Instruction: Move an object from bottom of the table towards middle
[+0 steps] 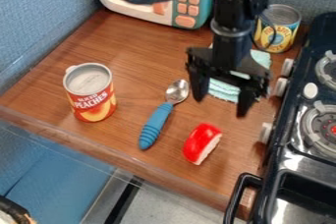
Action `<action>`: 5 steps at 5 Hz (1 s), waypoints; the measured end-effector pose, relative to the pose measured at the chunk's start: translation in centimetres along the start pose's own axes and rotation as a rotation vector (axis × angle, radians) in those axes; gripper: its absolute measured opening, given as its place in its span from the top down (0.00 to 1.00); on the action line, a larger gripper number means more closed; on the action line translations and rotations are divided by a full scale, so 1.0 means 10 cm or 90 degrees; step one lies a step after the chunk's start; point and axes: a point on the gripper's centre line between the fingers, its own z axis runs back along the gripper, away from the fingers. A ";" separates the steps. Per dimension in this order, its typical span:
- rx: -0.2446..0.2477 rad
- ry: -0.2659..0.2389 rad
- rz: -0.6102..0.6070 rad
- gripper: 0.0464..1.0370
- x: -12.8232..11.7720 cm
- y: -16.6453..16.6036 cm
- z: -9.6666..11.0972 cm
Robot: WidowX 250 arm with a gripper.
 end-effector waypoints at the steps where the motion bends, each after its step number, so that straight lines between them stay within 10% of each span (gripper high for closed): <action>1: 0.012 0.018 -0.018 0.04 -0.21 0.00 -0.06; 5: 0.066 0.062 -0.031 0.04 -0.44 0.20 -0.43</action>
